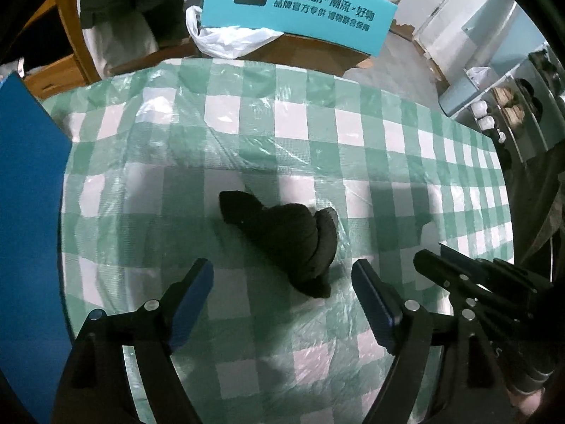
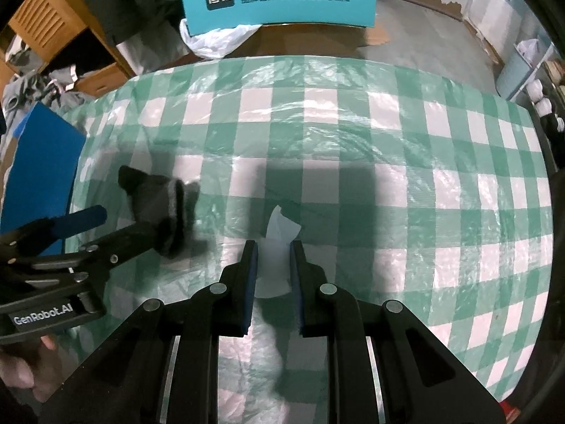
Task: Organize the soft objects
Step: 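Close the left tool on the black knit item, then carry the black item with the left tool while the right tool carries the paper scrap to the box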
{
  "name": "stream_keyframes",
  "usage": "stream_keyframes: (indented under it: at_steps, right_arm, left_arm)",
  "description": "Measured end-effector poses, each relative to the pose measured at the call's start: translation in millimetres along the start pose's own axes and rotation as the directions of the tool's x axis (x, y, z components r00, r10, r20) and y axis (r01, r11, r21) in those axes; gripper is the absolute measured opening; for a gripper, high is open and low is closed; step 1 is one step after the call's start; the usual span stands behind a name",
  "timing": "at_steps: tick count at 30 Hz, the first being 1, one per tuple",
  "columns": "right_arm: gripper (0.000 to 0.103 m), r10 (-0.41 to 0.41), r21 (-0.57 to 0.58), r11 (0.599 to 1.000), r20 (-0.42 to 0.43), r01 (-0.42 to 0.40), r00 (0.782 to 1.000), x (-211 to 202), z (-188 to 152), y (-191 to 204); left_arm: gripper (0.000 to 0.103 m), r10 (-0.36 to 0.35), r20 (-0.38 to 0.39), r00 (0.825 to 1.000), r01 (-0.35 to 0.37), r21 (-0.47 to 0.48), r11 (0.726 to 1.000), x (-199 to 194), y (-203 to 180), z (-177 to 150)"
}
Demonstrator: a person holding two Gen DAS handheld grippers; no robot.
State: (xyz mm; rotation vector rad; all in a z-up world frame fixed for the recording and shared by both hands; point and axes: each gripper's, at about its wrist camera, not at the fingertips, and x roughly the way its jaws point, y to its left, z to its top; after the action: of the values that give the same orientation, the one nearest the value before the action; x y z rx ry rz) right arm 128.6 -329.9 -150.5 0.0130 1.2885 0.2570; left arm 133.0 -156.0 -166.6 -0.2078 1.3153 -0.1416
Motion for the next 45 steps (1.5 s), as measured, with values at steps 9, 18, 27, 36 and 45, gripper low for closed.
stream_keyframes:
  at_steps: [9,18,27,36,45]
  right_arm:
    - [0.016,0.007,0.03,1.0,-0.002,-0.007,1.0,0.5,-1.8,-18.7]
    - [0.016,0.007,0.041,0.999,-0.002,-0.007,1.0,0.5,-5.8,-27.2]
    - [0.016,0.01,0.034,0.999,-0.008,-0.01,1.0,2.4,-6.5,-25.1]
    - [0.016,0.007,0.015,1.0,0.009,-0.007,1.0,-5.7,-2.6,-17.6]
    - [0.016,-0.004,-0.015,1.0,0.045,0.004,0.999,-23.4,3.5,-3.2]
  left_arm:
    - [0.082,0.004,-0.013,1.0,-0.005,-0.049,0.999,12.2,-6.1,11.1]
    - [0.083,0.038,-0.023,0.999,-0.039,-0.05,0.998,24.2,-11.5,18.4]
    - [0.053,0.1,0.0,0.995,-0.1,0.014,0.995,23.4,-15.5,16.0]
    - [0.049,0.088,0.036,0.996,-0.089,0.041,0.995,8.6,-11.3,11.6]
    - [0.049,0.085,0.096,0.992,-0.094,0.098,0.991,-19.4,-14.6,8.5]
